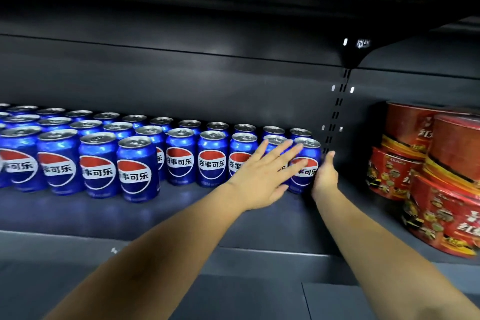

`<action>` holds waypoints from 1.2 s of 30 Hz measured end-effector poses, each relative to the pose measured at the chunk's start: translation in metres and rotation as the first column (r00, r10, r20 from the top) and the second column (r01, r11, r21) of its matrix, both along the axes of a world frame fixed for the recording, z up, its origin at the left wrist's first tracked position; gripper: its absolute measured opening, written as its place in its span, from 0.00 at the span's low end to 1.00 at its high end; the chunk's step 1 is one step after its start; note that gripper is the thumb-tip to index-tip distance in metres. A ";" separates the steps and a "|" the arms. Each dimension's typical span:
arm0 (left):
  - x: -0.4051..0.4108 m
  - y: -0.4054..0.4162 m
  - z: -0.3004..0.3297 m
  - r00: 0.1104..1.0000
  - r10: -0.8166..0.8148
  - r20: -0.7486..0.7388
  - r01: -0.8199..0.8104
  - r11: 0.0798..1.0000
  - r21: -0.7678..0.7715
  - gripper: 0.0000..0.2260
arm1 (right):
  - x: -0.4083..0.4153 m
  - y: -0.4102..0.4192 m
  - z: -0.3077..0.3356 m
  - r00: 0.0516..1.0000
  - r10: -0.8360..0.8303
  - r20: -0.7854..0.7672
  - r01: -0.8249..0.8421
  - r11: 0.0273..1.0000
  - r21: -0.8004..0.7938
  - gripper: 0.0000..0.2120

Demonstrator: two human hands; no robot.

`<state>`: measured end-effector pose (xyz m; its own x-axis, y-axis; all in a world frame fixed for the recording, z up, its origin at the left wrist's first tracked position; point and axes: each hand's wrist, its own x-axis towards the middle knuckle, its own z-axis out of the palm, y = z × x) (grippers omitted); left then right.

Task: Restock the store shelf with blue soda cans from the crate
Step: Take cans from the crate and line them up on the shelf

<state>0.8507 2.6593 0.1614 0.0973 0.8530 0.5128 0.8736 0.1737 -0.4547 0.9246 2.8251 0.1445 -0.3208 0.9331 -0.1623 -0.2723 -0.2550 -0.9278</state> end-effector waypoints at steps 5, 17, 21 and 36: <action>-0.018 -0.054 0.012 0.970 0.156 0.185 -0.158 0.987 -0.001 0.28 | 0.005 -0.016 0.011 0.992 -0.067 0.108 0.059 0.995 0.078 0.30; -0.085 -0.184 0.020 0.809 0.507 0.297 -0.522 0.852 -0.030 0.33 | 0.011 -0.048 0.007 0.995 -0.067 0.076 0.051 0.978 0.202 0.25; -0.093 -0.191 0.026 0.759 0.421 0.496 -0.450 0.890 -0.067 0.33 | 0.011 -0.047 -0.004 0.991 -0.047 0.123 0.018 0.973 0.230 0.22; -0.069 -0.155 0.040 0.777 0.583 0.238 -0.582 0.809 -0.082 0.31 | 0.017 -0.028 0.001 0.990 0.015 0.137 -0.044 0.977 0.210 0.23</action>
<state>0.7820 2.5044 0.2011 -0.5442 0.7085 0.4493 0.6866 0.6839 -0.2468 0.9420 2.7969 0.1454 -0.3375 0.9413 -0.0046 -0.1375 -0.0541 -0.9890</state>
